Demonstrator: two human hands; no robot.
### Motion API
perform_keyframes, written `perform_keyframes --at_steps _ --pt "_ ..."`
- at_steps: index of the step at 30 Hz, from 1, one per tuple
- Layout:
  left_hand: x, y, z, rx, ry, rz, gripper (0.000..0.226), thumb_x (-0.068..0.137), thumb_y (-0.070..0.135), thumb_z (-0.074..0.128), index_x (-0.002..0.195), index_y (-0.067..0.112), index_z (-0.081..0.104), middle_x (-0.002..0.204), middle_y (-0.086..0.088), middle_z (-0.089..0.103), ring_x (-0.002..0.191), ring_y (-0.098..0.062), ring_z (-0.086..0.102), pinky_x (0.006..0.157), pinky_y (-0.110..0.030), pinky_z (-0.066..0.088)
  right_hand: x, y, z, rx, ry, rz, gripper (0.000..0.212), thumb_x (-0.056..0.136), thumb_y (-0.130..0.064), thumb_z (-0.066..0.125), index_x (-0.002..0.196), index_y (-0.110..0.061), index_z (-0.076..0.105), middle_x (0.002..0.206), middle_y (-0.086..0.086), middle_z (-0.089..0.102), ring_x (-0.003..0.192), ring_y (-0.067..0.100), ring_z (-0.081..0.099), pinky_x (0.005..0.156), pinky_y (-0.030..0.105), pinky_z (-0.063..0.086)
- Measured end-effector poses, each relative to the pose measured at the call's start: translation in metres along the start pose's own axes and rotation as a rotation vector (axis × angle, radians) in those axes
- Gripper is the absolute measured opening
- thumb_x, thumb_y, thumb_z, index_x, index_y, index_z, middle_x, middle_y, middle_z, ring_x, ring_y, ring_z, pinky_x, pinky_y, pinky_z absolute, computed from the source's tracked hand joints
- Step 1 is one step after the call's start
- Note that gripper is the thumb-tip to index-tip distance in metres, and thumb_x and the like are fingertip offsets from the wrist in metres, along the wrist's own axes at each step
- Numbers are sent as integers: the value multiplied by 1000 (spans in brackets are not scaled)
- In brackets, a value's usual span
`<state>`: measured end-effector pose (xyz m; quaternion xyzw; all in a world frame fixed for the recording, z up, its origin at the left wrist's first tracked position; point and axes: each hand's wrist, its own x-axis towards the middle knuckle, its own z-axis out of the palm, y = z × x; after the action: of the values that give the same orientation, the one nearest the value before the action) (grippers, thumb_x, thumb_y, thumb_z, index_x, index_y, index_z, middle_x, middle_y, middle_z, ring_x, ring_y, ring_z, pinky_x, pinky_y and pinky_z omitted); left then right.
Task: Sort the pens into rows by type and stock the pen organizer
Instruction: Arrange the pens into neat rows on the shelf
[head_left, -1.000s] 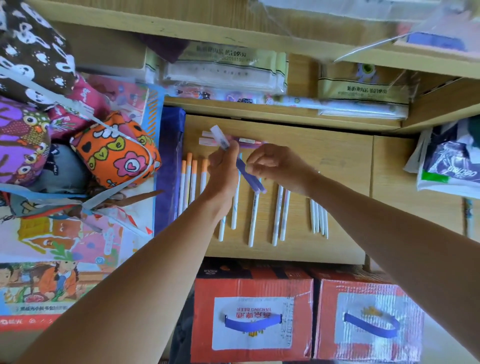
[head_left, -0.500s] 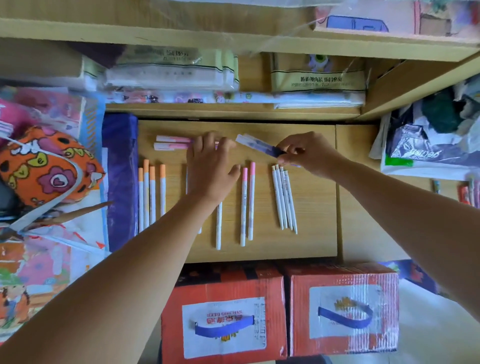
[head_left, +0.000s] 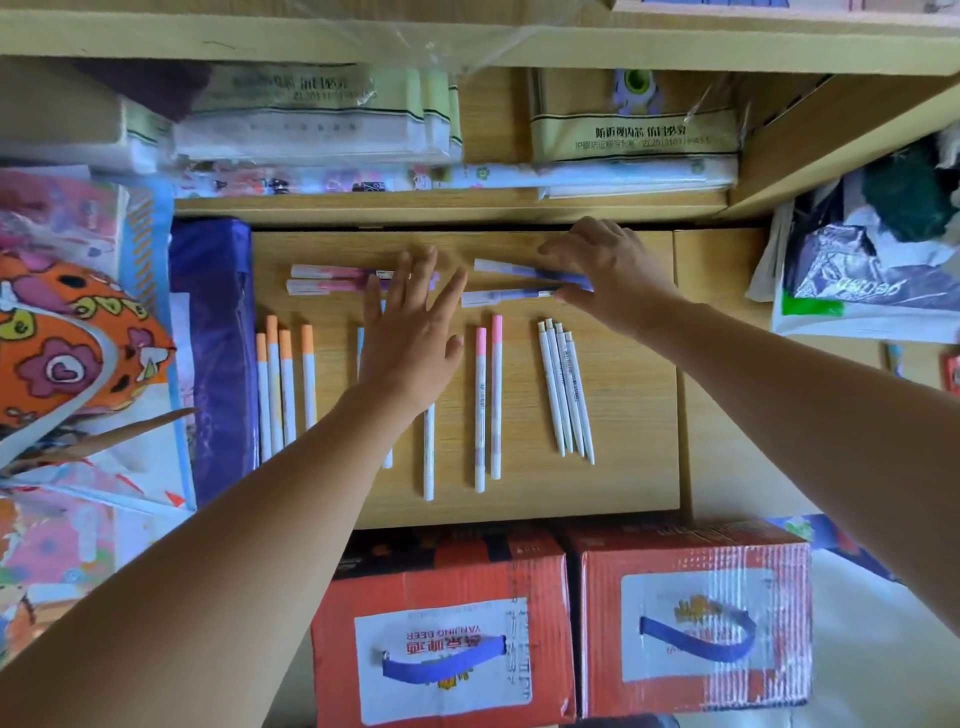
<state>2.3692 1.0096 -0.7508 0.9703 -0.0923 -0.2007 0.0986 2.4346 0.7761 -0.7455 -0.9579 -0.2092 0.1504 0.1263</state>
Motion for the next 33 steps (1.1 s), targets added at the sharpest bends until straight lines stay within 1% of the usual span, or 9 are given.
perform_keyframes --at_steps 4,6,10,16,20,25,28,30,33 --pt "1 4 4 -14 56 30 61 96 31 48 151 26 22 161 -8 2 148 -29 -2 118 -53 1 -6 5 6 18 76 -37 31 78 -15 74 108 -12 68 98 13 59 94 31 58 86 45 49" --pt "3 6 6 -19 91 35 60 96 29 49 150 24 25 161 -9 7 148 -29 3 119 -51 4 -9 8 7 42 106 -53 26 78 -12 74 104 -12 70 96 13 60 93 31 59 85 42 47" --pt "6 10 7 -21 111 2 60 97 29 48 151 24 22 161 -8 9 148 -28 5 118 -48 4 -17 13 8 46 75 -67 27 80 -12 73 106 -13 69 101 11 60 97 29 59 86 44 48" --pt "9 15 6 -17 141 22 59 94 28 52 148 20 31 158 -12 20 146 -31 14 119 -47 9 -20 11 9 40 69 -43 30 83 -20 70 111 -11 66 108 12 58 104 29 56 91 41 42" --pt "11 17 6 -25 173 36 53 91 24 56 141 13 43 152 -17 31 142 -35 24 117 -49 17 -17 8 10 56 86 -42 29 85 -22 68 112 -12 65 112 11 57 107 27 54 92 38 39" --pt "6 30 0 -40 266 52 40 86 24 43 121 10 57 130 -15 49 122 -34 44 101 -45 37 -29 17 11 102 160 -6 26 83 -22 65 107 -14 66 105 8 57 100 25 55 85 35 38" --pt "2 51 -4 -69 336 81 29 83 15 50 109 13 61 111 -13 55 105 -32 49 89 -40 39 -45 24 7 132 191 30 26 85 -23 60 108 -14 66 101 6 59 94 21 57 84 32 38" --pt "0 69 -5 -106 326 115 23 82 10 55 104 13 63 102 -11 56 98 -32 51 82 -41 41 -60 28 2 193 176 29 24 87 -24 55 106 -14 66 94 3 60 85 16 57 81 30 43" --pt "-5 102 -5 -171 273 142 16 85 10 53 97 12 63 96 -9 58 94 -30 55 76 -42 46 -84 39 -5 309 128 20 15 89 -13 59 102 -13 67 84 -7 57 69 8 54 68 30 51"
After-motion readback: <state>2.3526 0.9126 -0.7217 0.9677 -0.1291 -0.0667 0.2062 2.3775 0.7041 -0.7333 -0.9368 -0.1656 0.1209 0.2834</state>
